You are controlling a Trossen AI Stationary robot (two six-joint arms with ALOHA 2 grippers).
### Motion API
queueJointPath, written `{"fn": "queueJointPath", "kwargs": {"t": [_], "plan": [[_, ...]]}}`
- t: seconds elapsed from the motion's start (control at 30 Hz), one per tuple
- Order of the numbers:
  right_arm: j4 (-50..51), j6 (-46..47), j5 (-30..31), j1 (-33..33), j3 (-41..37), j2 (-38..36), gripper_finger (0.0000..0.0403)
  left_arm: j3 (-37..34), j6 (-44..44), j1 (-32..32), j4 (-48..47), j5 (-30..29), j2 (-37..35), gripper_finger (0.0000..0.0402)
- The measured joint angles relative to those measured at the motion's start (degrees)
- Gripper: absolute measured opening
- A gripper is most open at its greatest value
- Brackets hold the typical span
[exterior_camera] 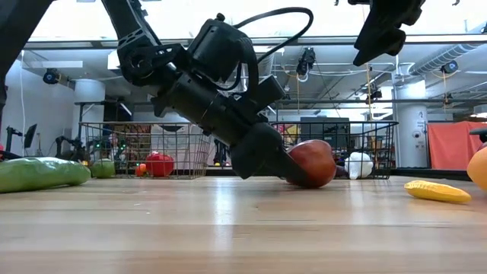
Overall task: Sort produce into baskets
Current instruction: Put the apple into the left wire basket
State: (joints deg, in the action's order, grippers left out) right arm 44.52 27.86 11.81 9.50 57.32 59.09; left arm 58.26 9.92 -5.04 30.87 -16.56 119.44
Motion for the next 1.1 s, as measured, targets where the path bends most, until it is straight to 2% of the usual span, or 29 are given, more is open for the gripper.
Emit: {"fn": "queueJointPath", "kwargs": {"t": [0.2,0.37,0.6,0.77,0.93,1.1], "plan": [[-0.07,-0.08,0.22,0.0,-0.46,0.0,0.0221,0.0,-0.65,0.0,0.0,0.0,-0.07,0.0229],[-1.69,-1.86,0.25,0.0,-2.09,0.0,0.0221,0.0,-0.8,-0.79,-0.01,0.08,-0.54,0.023],[-11.92,-6.77,0.32,0.44,-6.77,0.0,0.0221,-2.14,-0.34,-2.08,4.9,0.32,-4.85,0.0228],[-25.15,-13.48,1.0,2.59,-10.62,-0.41,0.0221,-9.48,-0.43,-2.36,16.11,0.46,-11.24,0.0228],[-37.74,-21.71,8.6,5.33,-13.56,-0.3,0.0221,-18.9,-3.2,-2.77,28.69,0.61,-18.8,0.0227],[-49.03,-27.47,9.75,5.64,-15.71,0.88,0.0221,-24.88,-3.17,-3.11,37.95,0.69,-25.32,0.0227]]}}
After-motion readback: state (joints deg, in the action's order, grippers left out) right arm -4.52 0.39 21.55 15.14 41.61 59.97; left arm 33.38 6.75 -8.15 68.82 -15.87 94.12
